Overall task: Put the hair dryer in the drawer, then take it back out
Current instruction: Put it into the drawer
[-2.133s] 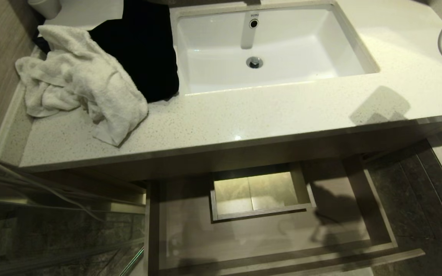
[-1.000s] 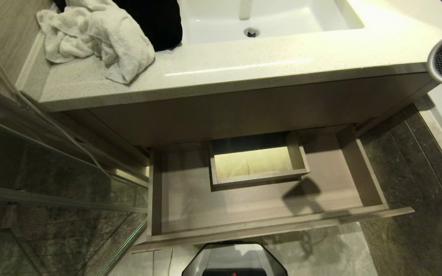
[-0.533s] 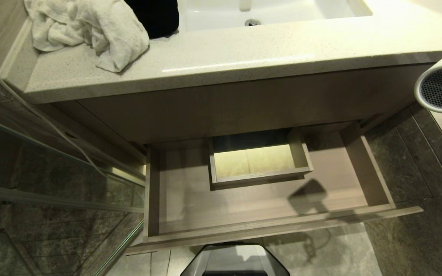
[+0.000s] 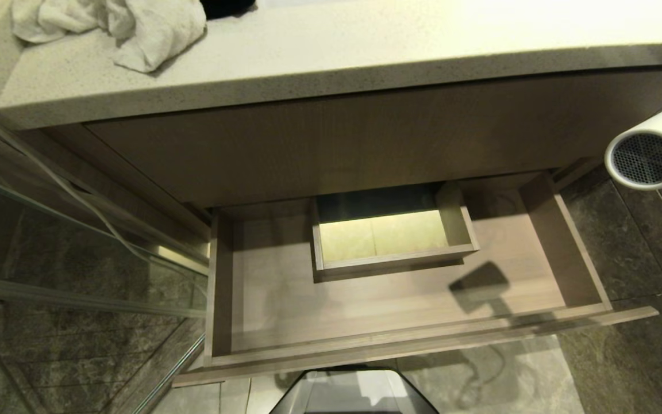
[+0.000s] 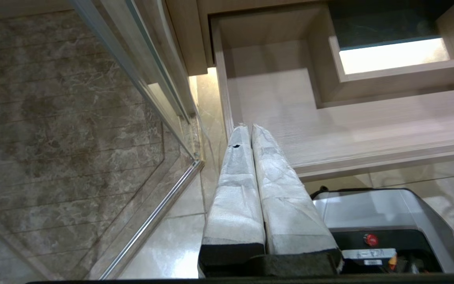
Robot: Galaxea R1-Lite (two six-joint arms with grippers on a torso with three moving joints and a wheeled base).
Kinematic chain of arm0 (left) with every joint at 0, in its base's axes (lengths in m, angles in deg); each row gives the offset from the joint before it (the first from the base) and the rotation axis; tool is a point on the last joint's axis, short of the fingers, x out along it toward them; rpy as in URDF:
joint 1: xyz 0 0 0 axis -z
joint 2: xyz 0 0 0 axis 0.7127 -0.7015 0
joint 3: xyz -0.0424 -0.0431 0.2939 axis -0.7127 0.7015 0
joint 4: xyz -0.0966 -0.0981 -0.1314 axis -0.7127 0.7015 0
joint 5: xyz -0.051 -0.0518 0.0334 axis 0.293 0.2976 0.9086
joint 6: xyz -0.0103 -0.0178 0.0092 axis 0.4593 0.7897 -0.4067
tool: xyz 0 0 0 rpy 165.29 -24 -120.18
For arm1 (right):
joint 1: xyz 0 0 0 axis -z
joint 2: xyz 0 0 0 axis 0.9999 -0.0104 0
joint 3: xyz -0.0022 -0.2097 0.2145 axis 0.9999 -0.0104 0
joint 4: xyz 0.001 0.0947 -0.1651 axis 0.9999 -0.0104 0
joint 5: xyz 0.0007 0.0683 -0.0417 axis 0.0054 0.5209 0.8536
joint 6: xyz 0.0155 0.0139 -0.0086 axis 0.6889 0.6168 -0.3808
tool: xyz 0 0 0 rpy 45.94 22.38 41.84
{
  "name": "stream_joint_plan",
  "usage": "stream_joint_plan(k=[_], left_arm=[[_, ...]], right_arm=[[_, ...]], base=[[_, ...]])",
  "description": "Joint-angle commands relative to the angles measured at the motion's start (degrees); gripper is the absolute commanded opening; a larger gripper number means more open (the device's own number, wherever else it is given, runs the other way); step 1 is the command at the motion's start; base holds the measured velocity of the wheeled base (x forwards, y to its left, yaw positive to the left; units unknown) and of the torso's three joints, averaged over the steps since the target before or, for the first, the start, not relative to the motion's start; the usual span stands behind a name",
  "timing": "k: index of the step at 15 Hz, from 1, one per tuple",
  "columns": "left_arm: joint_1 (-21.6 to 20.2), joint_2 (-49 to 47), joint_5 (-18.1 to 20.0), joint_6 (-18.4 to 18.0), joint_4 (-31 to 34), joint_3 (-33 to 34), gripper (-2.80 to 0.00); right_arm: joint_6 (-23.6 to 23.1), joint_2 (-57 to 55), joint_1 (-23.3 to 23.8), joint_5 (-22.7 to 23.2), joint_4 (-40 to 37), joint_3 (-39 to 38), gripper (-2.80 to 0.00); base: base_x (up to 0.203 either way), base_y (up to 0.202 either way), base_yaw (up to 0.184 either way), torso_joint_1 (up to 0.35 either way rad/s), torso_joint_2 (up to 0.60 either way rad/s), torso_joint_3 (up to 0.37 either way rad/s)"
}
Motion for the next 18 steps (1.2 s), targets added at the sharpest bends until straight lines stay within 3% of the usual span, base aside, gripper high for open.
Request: stream_joint_plan(k=[1,10,15,18], left_arm=[[0.0,0.0,0.0,0.0,0.0,0.0,-2.8],[0.0,0.0,0.0,0.0,0.0,0.0,-2.8],[0.0,0.0,0.0,0.0,0.0,0.1,-2.8],[0.0,0.0,0.0,0.0,0.0,0.1,-2.8]], right_arm=[[0.5,-3.2,-0.9,-1.3,3.0,-3.2,-2.8],[0.5,-11.0,-1.0,-1.5,3.1,-0.5,-2.8],[1.7,-16.8,-1.0,-2.0,3.0,3.2,-2.8],[3.7,-30.5,-1.4,-2.7,3.3,7.7,-2.8]], base=[[0.0,0.0,0.0,-0.29,0.54,0.237],[0.0,0.0,0.0,-0.289,0.51,0.214],[0.0,0.0,0.0,-0.045,0.08,0.031],[0.0,0.0,0.0,0.0,0.0,0.0]])
